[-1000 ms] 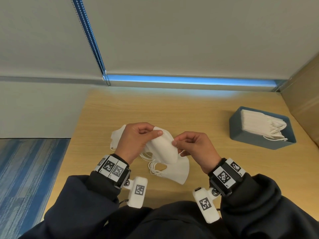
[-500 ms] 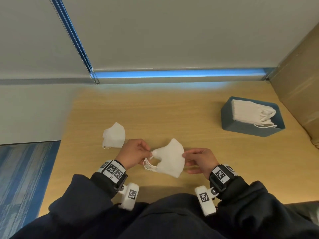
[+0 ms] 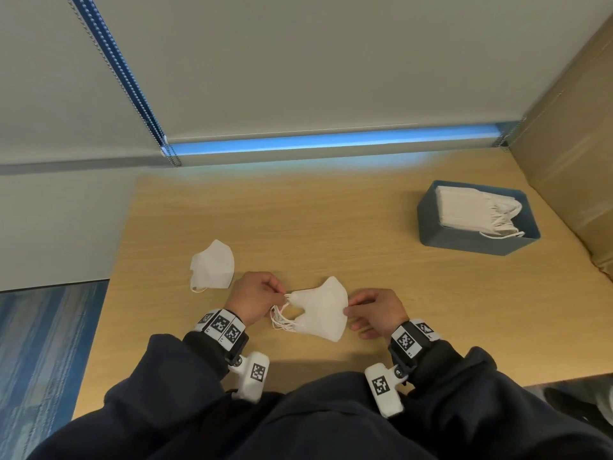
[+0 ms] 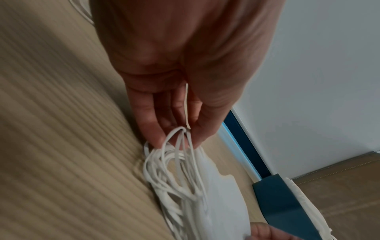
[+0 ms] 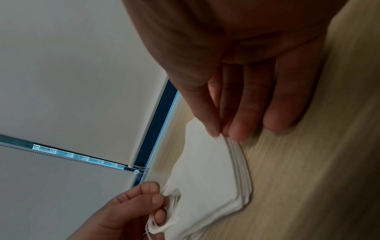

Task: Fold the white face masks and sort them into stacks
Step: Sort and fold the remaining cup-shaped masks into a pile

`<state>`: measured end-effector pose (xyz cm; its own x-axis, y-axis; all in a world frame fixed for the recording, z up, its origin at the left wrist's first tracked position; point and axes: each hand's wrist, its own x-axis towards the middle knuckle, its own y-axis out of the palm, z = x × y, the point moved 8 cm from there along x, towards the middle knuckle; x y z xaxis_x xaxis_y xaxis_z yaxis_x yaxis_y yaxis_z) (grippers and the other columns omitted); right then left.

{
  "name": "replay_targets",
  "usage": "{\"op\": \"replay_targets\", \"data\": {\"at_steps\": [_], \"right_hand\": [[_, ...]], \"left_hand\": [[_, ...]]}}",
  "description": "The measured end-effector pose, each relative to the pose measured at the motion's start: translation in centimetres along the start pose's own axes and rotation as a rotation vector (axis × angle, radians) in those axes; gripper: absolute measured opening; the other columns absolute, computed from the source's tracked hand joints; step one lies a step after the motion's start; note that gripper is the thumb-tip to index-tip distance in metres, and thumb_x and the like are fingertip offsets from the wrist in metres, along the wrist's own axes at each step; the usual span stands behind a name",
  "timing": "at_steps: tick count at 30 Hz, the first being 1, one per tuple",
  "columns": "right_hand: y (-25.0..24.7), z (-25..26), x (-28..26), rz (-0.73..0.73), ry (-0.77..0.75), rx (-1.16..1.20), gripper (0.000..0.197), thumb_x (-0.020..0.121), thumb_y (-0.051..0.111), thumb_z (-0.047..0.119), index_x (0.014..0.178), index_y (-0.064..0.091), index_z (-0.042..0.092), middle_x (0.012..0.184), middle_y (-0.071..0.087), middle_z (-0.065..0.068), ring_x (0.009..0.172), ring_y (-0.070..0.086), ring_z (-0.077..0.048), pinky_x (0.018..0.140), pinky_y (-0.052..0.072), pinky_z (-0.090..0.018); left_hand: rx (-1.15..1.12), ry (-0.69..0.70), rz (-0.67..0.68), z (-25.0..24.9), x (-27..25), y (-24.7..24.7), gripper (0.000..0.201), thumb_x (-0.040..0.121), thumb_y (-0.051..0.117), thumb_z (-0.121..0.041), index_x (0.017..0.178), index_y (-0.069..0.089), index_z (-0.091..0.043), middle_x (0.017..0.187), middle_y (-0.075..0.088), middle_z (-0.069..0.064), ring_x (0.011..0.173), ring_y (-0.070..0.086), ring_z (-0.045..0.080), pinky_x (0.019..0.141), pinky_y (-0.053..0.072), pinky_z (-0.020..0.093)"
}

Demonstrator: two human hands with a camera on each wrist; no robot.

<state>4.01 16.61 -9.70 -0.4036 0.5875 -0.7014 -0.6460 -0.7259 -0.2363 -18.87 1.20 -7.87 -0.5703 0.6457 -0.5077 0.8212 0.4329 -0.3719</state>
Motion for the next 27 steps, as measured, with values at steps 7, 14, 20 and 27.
{"op": "replay_targets", "data": {"at_steps": [7,14,20,27], "right_hand": [[0.2,0.1,0.2,0.002,0.000,-0.031,0.024,0.076,0.086,0.008,0.095,0.071,0.007,0.069,0.074,-0.008,0.057,0.070,-0.020,0.047,0.051,-0.028],[0.2,0.1,0.2,0.009,-0.016,-0.046,0.024,0.077,0.085,0.009,0.096,0.071,0.006,0.071,0.074,-0.009,0.058,0.070,-0.019,0.047,0.052,-0.028],[0.2,0.0,0.2,0.008,-0.030,-0.055,0.024,0.077,0.085,0.009,0.096,0.070,0.005,0.076,0.076,-0.011,0.059,0.070,-0.021,0.049,0.052,-0.029],[0.0,0.9,0.3,-0.058,-0.088,-0.072,0.029,0.074,0.088,0.017,0.092,0.066,0.009,0.075,0.072,-0.007,0.053,0.066,-0.020,0.044,0.051,-0.029]], "left_hand": [[0.035,0.010,-0.012,0.2,-0.1,-0.1,0.016,0.076,0.077,0.004,0.075,0.076,-0.012,0.070,0.074,0.010,0.060,0.072,0.021,0.057,0.061,0.035],[0.077,0.066,-0.023,-0.1,0.1,-0.2,0.017,0.073,0.082,-0.004,0.072,0.077,-0.020,0.071,0.075,0.003,0.072,0.074,0.026,0.068,0.063,0.041],[0.106,0.073,-0.027,0.2,0.2,0.1,0.016,0.073,0.084,-0.007,0.073,0.077,-0.022,0.068,0.074,-0.005,0.068,0.069,0.010,0.067,0.057,0.031],[0.458,0.282,-0.060,-2.7,-0.2,0.5,0.032,0.071,0.086,-0.040,0.095,0.065,-0.033,0.113,0.054,-0.014,0.103,0.054,0.008,0.087,0.042,0.029]]}}
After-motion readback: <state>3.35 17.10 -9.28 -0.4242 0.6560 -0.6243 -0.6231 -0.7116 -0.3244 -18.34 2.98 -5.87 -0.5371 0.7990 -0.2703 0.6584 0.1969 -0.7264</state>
